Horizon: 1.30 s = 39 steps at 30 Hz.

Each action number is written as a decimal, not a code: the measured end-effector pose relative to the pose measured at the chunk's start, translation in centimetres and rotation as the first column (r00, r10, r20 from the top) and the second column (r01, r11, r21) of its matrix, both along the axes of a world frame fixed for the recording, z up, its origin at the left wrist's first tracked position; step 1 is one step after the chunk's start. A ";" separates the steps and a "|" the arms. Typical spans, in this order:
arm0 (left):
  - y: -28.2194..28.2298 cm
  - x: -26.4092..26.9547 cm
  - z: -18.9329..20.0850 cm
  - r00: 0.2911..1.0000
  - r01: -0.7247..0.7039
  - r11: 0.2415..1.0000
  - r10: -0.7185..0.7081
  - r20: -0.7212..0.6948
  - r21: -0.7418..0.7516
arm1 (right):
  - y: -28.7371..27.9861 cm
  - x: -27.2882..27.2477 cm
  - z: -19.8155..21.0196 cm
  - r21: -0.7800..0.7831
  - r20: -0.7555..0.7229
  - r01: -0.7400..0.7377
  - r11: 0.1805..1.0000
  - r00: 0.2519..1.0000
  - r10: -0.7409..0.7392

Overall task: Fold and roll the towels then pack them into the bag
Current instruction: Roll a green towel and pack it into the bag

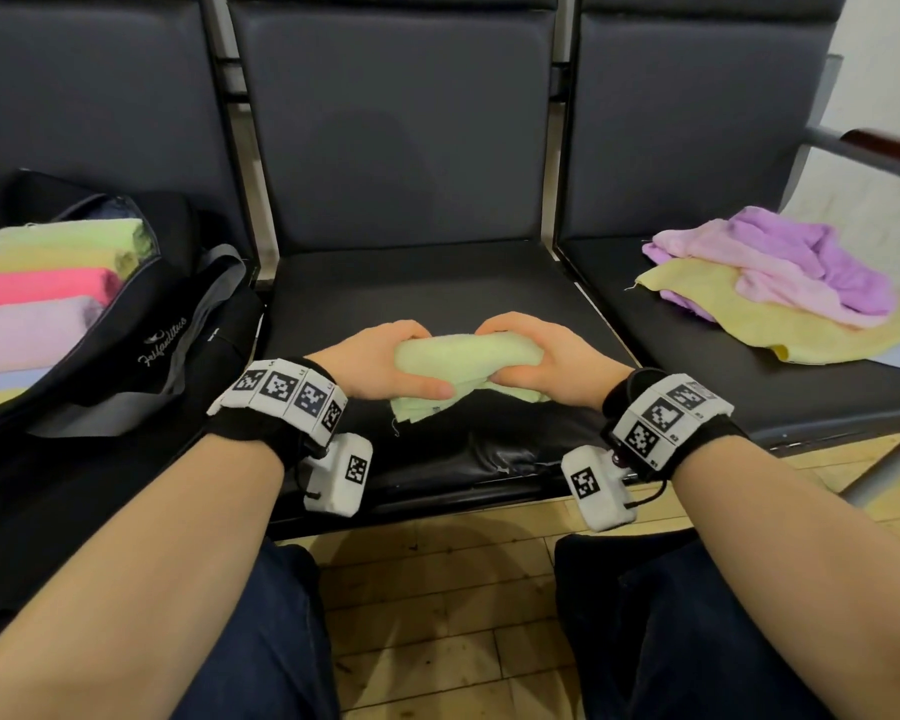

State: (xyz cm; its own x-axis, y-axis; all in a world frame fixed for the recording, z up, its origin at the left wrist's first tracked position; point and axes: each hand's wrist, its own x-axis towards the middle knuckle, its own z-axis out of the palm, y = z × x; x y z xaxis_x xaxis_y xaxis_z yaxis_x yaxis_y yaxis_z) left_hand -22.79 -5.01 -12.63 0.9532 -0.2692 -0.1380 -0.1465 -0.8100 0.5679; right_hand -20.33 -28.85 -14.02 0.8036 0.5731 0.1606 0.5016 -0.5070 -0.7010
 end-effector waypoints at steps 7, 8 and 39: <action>0.8 0.2 0.2 0.983 -0.062 0.983 0.089 0.158 -0.171 | -1.1 0.1 0.7 0.019 -0.236 0.071 0.997 0.970 -0.065; 1.0 0.1 0.3 0.980 -0.070 0.976 0.106 0.170 -0.204 | -1.4 0.1 0.9 0.046 -0.283 0.076 0.996 0.957 -0.060; 0.9 -0.1 -0.4 0.995 -0.082 0.843 0.103 0.009 -0.532 | -2.3 0.8 1.0 0.409 -0.544 0.347 0.844 0.835 -0.080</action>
State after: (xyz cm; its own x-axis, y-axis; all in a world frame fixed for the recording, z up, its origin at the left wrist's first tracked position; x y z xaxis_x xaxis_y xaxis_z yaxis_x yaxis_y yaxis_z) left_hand -22.86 -4.14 -13.00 0.9788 -0.2015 0.0354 -0.1148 -0.3974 0.9104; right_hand -19.55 -31.12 -13.02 0.9386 0.3342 -0.0853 -0.0563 -0.0957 -0.9938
